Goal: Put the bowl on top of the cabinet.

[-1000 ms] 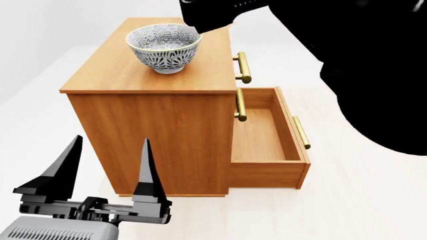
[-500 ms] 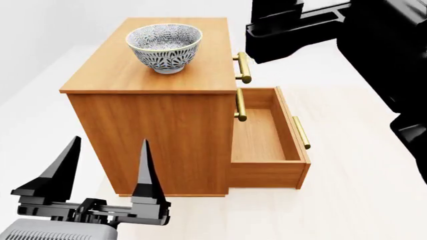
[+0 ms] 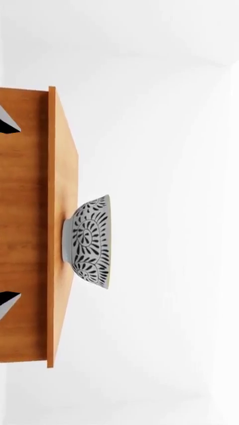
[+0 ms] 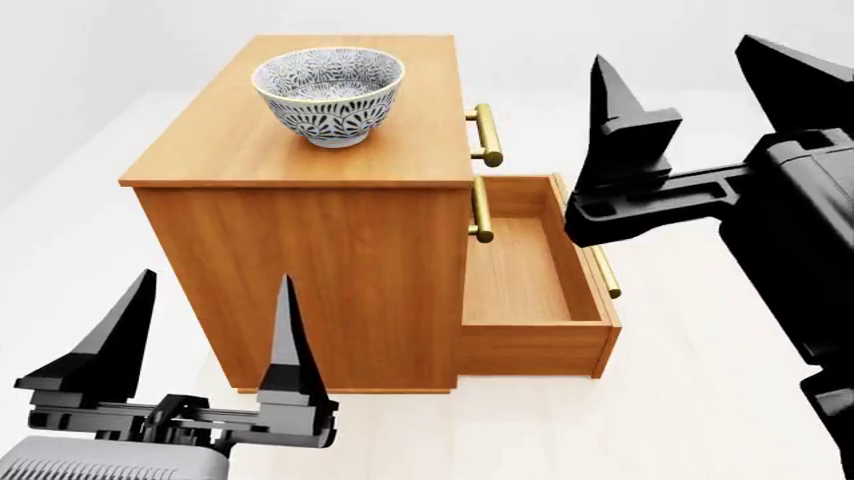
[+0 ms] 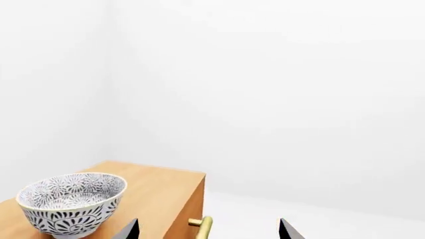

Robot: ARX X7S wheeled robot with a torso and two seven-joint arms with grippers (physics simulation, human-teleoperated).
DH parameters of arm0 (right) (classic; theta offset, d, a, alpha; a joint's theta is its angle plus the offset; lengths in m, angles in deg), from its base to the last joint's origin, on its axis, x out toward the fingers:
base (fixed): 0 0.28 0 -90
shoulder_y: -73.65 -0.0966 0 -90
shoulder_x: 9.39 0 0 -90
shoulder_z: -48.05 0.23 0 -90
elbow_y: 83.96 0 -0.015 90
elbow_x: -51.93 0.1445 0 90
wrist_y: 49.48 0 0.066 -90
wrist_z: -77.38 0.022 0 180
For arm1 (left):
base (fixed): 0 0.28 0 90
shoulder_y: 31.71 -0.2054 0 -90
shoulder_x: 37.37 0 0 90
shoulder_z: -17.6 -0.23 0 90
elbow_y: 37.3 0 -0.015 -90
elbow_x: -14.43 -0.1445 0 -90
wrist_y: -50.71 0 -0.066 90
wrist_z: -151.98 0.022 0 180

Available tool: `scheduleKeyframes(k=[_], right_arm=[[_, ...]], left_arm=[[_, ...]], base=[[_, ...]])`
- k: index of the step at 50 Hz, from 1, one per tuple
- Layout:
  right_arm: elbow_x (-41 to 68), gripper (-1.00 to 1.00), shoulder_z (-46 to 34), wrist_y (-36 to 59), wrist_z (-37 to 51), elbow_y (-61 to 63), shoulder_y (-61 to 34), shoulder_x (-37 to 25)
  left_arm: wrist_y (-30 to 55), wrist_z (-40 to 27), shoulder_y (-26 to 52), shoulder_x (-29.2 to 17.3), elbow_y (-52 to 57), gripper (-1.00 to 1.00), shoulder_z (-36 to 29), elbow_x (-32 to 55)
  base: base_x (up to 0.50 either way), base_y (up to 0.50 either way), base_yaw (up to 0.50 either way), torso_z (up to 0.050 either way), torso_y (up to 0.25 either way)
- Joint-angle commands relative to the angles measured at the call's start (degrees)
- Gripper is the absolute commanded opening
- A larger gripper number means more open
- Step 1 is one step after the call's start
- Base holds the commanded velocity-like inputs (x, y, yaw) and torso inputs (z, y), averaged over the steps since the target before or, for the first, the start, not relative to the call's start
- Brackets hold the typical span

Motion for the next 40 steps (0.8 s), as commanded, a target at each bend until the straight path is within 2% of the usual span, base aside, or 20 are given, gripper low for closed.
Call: scheduleKeyframes(k=[1,13,22,40], right_arm=[[-8.7,1.0,-1.5,-6.86,-0.76,6.02,10.38,-7.13],[-20.22,1.0,-5.34,-14.98,-1.48,9.12,21.65,-11.62],[-29.27,1.0,-9.08,-20.81,-2.41,9.94,26.37,-13.33],[-45.77,1.0,-39.04,-33.6,-0.7,10.01,11.08,-17.14]], left_arm=[[0.25,-0.27,0.23,-0.14,0.17,1.0,-0.08,0.1],[-0.13,-0.4,0.15,-0.24,-0.13,1.0,-0.31,-0.18],[0.01,-0.45,0.44,-0.1,-0.41,1.0,-0.86,-0.6],[0.45,-0.88,0.67,-0.32,0.24,1.0,-1.1,-0.51]], base=[[0.0,0.0,0.0,0.0,0.0],[0.0,0.0,0.0,0.0,0.0],[0.0,0.0,0.0,0.0,0.0],[0.0,0.0,0.0,0.0,0.0]])
